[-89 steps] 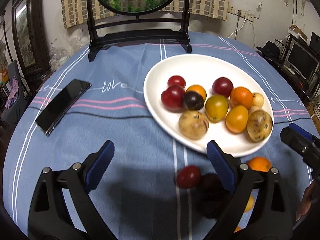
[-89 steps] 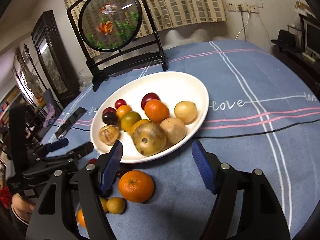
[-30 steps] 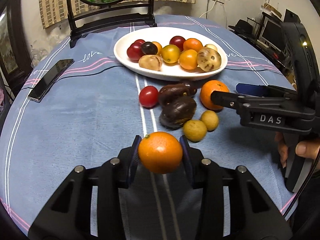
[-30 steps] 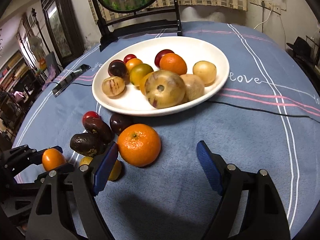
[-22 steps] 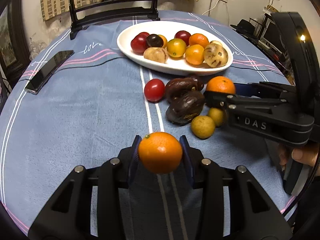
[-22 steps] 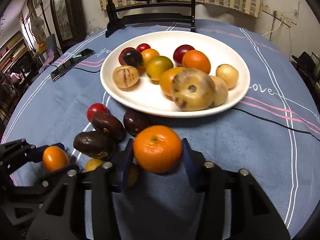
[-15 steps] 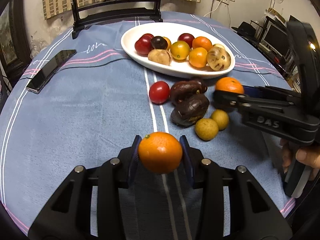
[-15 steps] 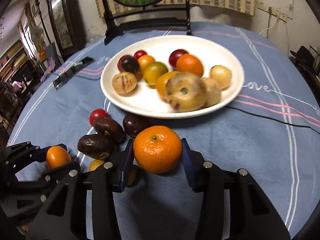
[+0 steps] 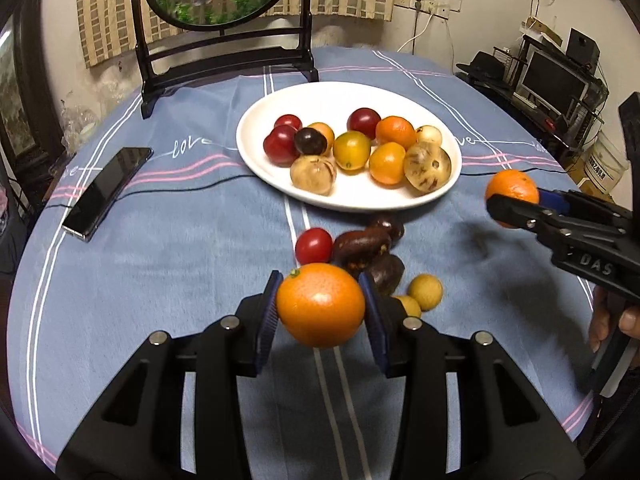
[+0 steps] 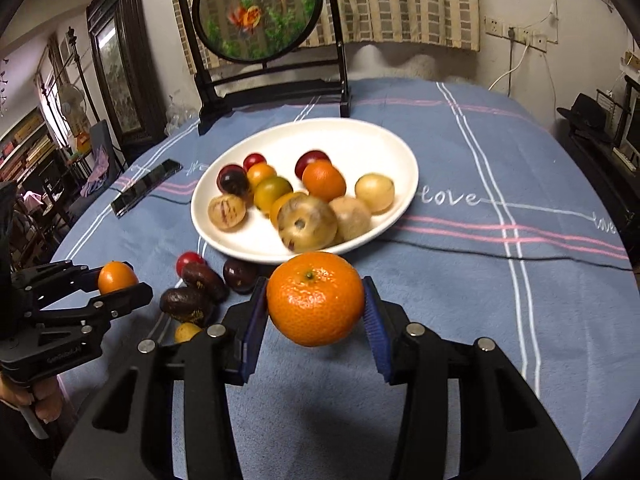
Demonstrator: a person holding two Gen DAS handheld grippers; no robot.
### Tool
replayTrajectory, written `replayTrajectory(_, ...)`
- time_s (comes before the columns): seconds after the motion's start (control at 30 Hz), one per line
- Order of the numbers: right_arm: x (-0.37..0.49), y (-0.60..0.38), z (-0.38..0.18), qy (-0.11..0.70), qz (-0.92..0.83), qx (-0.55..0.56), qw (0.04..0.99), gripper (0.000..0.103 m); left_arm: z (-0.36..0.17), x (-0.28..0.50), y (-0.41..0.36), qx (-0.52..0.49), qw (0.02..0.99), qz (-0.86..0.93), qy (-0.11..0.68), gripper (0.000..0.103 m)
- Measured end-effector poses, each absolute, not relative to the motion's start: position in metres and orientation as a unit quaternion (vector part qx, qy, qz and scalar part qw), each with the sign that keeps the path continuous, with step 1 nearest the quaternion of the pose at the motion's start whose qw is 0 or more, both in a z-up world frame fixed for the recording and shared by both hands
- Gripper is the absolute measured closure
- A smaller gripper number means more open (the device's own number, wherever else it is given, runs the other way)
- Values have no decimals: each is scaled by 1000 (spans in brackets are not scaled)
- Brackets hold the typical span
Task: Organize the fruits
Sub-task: 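Grasp an orange with the left gripper while the right gripper grasps another orange, then carry both oranges over the white plate and open both grippers to release them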
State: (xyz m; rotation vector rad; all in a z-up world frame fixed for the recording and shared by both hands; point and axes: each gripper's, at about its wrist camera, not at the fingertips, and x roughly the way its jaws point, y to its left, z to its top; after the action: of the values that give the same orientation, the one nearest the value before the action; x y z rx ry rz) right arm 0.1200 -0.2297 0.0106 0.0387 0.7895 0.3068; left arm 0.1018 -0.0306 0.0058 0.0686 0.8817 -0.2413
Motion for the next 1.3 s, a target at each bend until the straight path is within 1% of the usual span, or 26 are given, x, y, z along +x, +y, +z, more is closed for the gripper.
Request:
replayTrajectory(0.37,121,-230,10,378,161,28,911,57,-27,111,-17,14,877,-105,469,63)
replayTrajectory(0.47,122,-230,13,374,161,28,913,57,-18,115,-14,9,880,-107,462,63)
replayTrajectory(0.7,135,-222,35,352,159,26,922,57,24,139,-29,25,899,-109,423,63)
replayTrajectory(0.87,156,-207,47,337,152,23,929,57,41,180,-42,8,907,-95,409,63)
replayTrajectory(1.07,199,-196,42,340,127,28,931,57,28,239,-45,-14,902,-55,427,63)
replayTrajectory(1.23,231,-201,24,354,107,61,927,57,16,261,-48,-15,903,-32,429,63)
replayTrajectory(1.3,238,-202,16,358,103,73,925,56,15,263,-50,-9,908,-26,417,63)
